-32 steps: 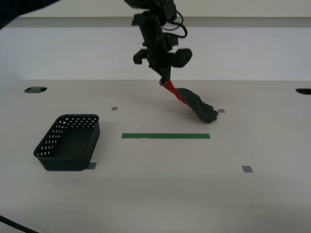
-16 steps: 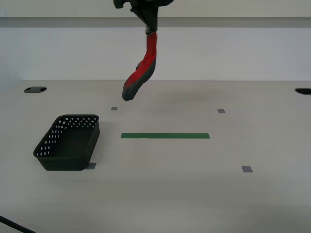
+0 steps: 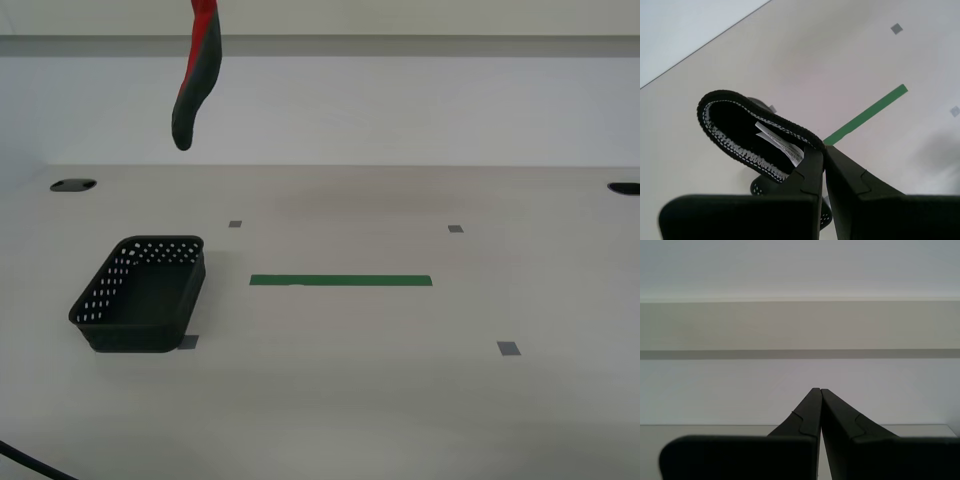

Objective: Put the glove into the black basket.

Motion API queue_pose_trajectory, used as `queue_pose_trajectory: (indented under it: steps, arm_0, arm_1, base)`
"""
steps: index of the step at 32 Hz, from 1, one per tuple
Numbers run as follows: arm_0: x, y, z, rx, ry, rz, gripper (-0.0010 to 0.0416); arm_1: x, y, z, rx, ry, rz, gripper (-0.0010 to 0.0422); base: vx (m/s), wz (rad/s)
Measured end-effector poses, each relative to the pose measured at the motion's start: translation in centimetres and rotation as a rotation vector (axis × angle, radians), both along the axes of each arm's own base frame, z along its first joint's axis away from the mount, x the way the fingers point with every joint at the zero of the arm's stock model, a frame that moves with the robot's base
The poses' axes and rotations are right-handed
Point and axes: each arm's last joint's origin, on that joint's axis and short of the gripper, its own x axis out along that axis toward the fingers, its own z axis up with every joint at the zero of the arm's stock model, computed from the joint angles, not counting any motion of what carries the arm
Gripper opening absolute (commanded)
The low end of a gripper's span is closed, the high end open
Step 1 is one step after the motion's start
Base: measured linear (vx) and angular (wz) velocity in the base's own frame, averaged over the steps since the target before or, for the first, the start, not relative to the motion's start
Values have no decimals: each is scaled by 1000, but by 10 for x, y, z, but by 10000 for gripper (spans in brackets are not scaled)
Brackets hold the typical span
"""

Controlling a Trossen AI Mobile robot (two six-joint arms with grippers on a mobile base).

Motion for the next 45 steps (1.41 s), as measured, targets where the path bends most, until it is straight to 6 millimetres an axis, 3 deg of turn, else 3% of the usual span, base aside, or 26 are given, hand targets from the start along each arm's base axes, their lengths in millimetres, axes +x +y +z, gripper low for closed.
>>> queue_pose_trajectory:
  steps: [3,6,10,13,16,18,20,30,34,36,42,43,45]
  arm_0:
    - [0,0,0,0,0,1,0]
    - [0,0,0,0,0,-1,1]
    - [0,0,0,0,1,0,1]
    - [0,0,0,0,2,0,1]
    - [0,0,0,0,0,4,1]
    - [0,0,0,0,-2,2,1]
    - [0,0,0,0,0,0,1]
    - [0,0,0,0,0,1,1]
    - [0,0,0,0,0,0,1]
    - [0,0,0,0,0,0,0]
    - [0,0,0,0,1,1,1]
    - [0,0,0,0,-2,1,1]
    - [0,0,0,0,0,0,1]
  arm_1:
    - [-7,28,3,43,-6,76,-1]
    - [-12,50,-11,71,7,137,-1]
    - [-39,81,-50,85,64,201,-1]
    - [-61,101,-94,93,118,262,-1]
    - [-68,105,-134,103,148,274,-1]
    - [-67,105,-144,100,160,273,-1]
    - [-74,106,-172,86,173,270,-1]
    - [-86,108,-220,37,191,312,-1]
    - [-81,107,-254,63,281,318,-1]
    - [-76,106,-280,86,348,319,-1]
    - [-72,106,-325,114,440,320,-1]
    - [-73,106,-341,124,472,319,0]
    - [-75,107,-346,130,490,320,0]
  base:
    - [0,0]
    - [0,0]
    - [0,0]
    - [0,0]
    - [0,0]
    - [0,0]
    - [0,0]
    - [0,0]
    - [0,0]
    - [0,0]
    - [0,0]
    - [0,0]
    - [0,0]
